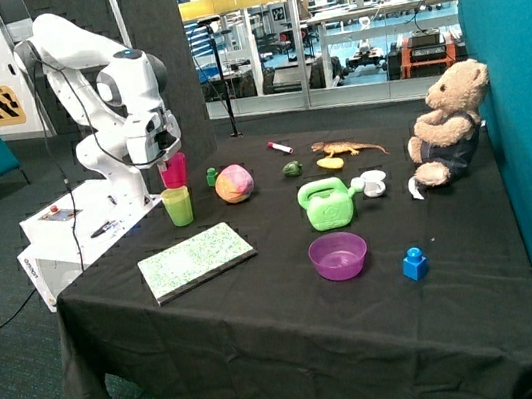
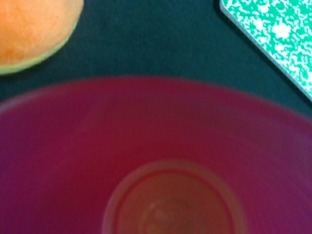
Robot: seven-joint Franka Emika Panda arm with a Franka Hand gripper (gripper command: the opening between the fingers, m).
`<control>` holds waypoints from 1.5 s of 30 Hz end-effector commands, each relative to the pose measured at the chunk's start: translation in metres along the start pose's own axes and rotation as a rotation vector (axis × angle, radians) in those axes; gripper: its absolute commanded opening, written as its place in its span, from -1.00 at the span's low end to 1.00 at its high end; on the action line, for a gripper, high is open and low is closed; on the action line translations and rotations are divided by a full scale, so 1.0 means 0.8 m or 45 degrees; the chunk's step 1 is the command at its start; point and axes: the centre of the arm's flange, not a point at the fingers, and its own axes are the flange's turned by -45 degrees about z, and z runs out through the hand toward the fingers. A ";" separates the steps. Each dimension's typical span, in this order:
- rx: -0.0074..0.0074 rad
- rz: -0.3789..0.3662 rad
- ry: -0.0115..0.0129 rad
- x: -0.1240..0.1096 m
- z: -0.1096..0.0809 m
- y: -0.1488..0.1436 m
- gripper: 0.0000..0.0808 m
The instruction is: Stack the cups
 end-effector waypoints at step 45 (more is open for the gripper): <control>0.0007 -0.028 -0.0007 -0.015 0.056 0.006 -1.00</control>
